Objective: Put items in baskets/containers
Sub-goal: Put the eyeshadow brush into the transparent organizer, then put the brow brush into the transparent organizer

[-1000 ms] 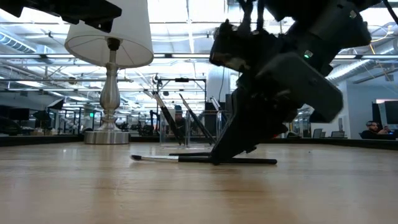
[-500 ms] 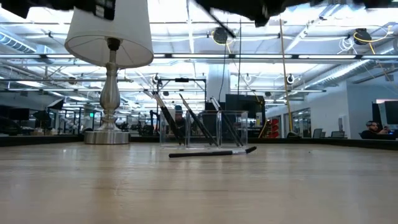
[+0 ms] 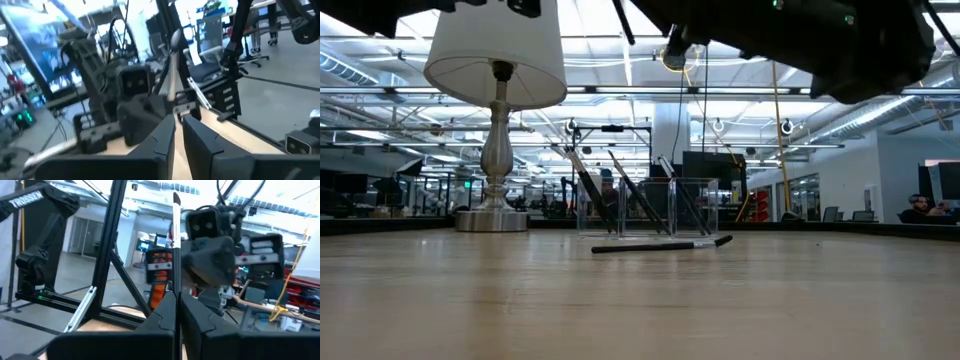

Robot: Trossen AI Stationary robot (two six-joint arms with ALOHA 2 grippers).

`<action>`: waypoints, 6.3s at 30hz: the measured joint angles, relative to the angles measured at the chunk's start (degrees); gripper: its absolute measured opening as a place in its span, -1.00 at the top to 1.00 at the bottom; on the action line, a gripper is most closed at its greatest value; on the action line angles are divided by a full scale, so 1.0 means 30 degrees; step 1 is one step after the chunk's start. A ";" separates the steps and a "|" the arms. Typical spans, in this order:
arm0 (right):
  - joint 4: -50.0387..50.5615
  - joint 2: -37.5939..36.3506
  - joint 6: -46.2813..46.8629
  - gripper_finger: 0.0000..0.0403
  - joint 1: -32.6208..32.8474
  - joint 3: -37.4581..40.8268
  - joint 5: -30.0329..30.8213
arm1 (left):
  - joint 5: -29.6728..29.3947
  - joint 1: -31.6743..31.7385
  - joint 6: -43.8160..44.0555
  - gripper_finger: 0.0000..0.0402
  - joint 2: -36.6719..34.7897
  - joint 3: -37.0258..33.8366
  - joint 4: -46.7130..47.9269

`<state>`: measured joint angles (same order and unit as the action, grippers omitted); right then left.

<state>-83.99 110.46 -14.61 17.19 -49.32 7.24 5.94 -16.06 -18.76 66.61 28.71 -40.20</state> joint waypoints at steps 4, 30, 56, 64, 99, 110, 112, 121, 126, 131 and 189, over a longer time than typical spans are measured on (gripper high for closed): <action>-0.0372 0.0092 -0.0022 1.00 -0.0102 0.0087 0.0024 | 0.0077 -0.0070 -0.0195 0.76 0.1053 0.0000 -0.1523; 0.0085 0.0092 0.0627 1.00 -0.0848 0.0087 0.0053 | -0.1002 0.0008 -0.0135 -0.07 0.1441 0.0000 -0.3672; 0.0736 0.0085 0.0663 1.00 -0.1297 -0.0277 0.0088 | -0.0992 0.0861 0.0349 0.78 0.1441 0.0000 -0.3816; 0.1421 0.0085 0.0578 0.99 -0.1222 -0.0277 0.1009 | -0.1147 0.0846 -0.0359 0.94 0.1419 0.0000 -0.2888; 0.5093 -0.4789 -0.1260 0.46 0.5071 0.3956 0.9167 | -0.6674 0.5255 0.3920 0.94 0.9632 -0.0015 -1.3056; 0.5100 -0.4789 -0.1348 0.48 0.5051 0.4087 0.9167 | -0.9059 0.5811 0.4821 0.94 1.2580 -0.0011 -1.5211; 0.5093 -0.4789 -0.1355 0.48 0.5049 0.4087 0.9167 | -0.9212 0.5720 0.4823 0.94 1.2784 0.0155 -1.5213; 0.5083 -0.4789 -0.1202 0.48 0.5042 0.4087 0.9128 | -1.0805 0.4788 0.4085 0.94 1.3065 0.1808 -1.2589; 0.5082 -0.4789 -0.1078 0.47 0.5035 0.4087 0.9094 | -1.1559 0.4678 0.4893 0.94 1.3062 0.2249 -1.1875; 0.5086 -0.4789 -0.1039 0.48 0.5035 0.4087 0.9093 | -1.1674 0.5059 0.6021 0.94 1.3060 0.2259 -1.1301; 1.8801 -0.3202 0.5711 0.96 0.2655 -0.2500 0.7491 | -2.0044 -0.4866 -0.7176 0.54 -0.6289 -0.4172 -0.3382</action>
<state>-27.58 100.85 2.52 25.15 -56.82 29.71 -54.19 -30.65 -40.29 47.75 16.19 -50.35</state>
